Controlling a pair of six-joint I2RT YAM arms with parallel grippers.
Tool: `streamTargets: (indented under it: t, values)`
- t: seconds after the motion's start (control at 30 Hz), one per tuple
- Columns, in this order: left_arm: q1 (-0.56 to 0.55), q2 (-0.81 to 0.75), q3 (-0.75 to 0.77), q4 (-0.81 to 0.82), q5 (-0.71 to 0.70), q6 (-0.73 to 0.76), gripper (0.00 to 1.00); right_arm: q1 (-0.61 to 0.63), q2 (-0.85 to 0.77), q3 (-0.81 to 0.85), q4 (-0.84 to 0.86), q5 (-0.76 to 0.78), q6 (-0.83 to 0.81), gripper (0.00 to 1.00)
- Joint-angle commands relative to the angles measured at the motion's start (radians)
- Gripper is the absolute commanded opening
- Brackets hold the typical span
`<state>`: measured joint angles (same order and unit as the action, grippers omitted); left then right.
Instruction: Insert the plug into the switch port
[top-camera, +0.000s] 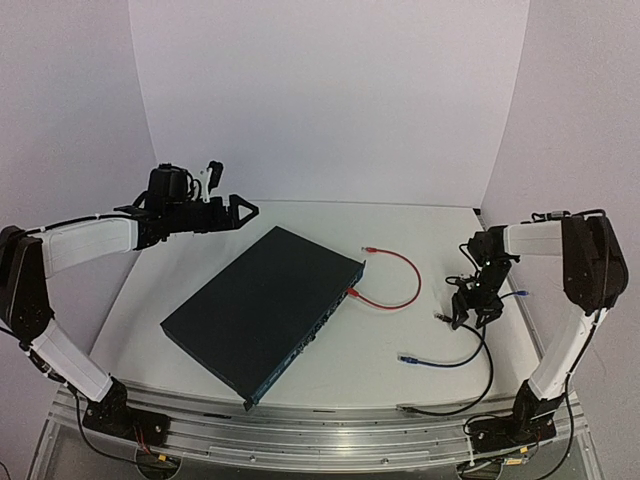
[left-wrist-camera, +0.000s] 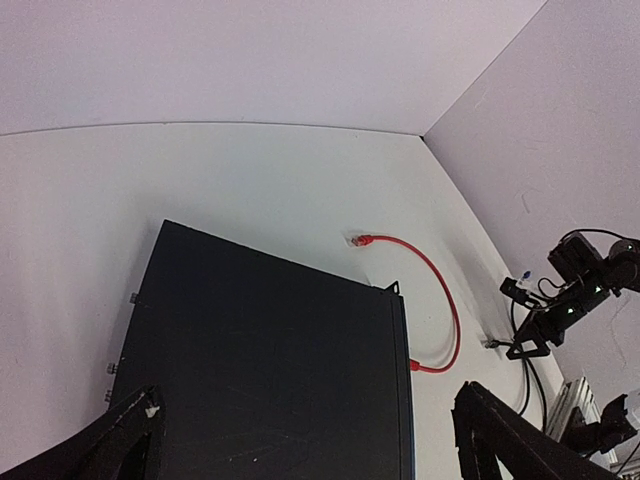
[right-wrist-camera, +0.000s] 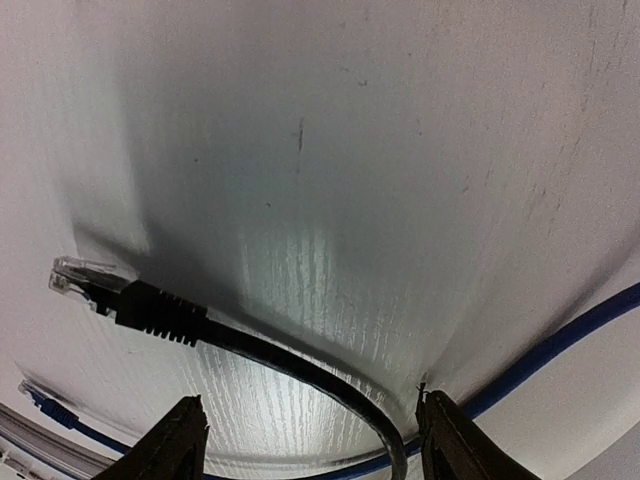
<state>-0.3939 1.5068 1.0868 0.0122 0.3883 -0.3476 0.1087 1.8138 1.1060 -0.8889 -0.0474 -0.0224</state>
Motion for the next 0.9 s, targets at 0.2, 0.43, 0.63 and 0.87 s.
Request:
streamTargets:
  t: [0.2,0.43,0.63,0.87]
  values:
    - [-0.002,0.040,0.009,0.076,0.026,-0.014,1.00,-0.004,0.033,0.035,-0.027,0.031,-0.037,0.68]
    - [-0.002,0.063,0.037,0.080,0.025,-0.010,1.00,-0.004,0.022,-0.045,-0.068,0.034,-0.020,0.51]
    - [-0.003,0.090,0.074,0.070,0.038,-0.014,1.00,-0.003,-0.001,-0.027,-0.101,-0.009,-0.027,0.24]
    - [-0.002,0.099,0.095,0.078,0.077,-0.013,1.00,-0.003,-0.028,-0.002,-0.106,-0.059,-0.060,0.00]
